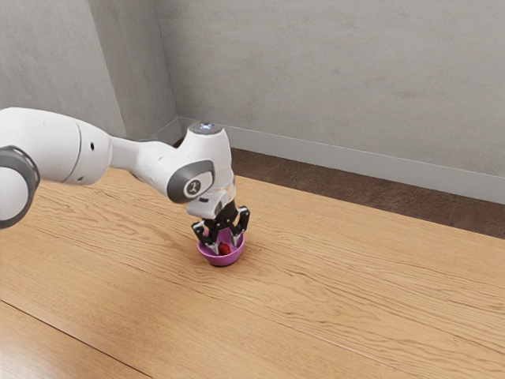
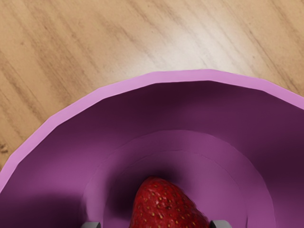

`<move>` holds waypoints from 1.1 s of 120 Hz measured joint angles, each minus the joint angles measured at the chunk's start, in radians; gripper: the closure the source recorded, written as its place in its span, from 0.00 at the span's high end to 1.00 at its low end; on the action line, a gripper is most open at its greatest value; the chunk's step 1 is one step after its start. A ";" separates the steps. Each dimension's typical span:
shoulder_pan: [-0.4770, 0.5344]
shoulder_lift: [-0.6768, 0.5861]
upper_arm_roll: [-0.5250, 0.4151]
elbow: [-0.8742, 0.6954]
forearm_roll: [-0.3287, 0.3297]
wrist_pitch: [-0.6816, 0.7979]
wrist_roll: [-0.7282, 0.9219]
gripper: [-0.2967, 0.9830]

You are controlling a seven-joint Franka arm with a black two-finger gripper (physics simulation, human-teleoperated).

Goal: Take strawberry from the bowl

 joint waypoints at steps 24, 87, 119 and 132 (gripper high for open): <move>-0.001 0.012 0.006 0.000 -0.006 0.006 0.020 0.43; -0.024 -0.170 -0.072 -0.091 -0.025 0.033 0.030 0.21; -0.361 -0.058 -0.100 0.035 -0.030 0.056 -0.019 0.20; -0.380 -0.041 -0.100 0.043 -0.030 0.074 -0.037 0.21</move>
